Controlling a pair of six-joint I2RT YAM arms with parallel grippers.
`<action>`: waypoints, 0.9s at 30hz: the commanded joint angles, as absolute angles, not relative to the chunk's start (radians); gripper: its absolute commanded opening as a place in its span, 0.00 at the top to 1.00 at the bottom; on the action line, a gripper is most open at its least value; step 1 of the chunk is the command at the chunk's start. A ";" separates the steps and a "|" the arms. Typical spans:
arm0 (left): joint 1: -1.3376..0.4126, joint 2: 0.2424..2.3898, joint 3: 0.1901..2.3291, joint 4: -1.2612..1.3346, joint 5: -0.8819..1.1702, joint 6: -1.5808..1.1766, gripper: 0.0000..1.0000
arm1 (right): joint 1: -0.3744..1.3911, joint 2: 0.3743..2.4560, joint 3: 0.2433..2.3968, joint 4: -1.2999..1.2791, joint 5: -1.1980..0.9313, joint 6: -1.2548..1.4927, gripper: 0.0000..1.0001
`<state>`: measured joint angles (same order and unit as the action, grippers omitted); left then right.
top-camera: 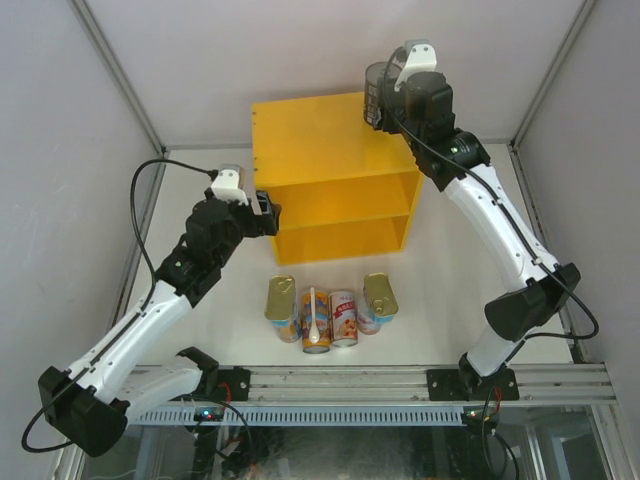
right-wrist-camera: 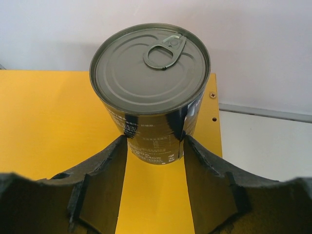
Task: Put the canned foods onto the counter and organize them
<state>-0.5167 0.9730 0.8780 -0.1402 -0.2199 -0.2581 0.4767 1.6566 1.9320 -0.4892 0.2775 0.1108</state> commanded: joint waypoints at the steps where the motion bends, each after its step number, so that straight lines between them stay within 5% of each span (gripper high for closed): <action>1: -0.495 0.965 0.852 -0.091 -0.181 -0.235 0.12 | 0.462 1.688 1.999 -0.459 0.272 0.104 0.51; 27: -0.413 0.972 0.844 -0.071 -0.144 -0.246 0.13 | 0.453 1.750 2.065 -0.490 0.280 0.097 0.50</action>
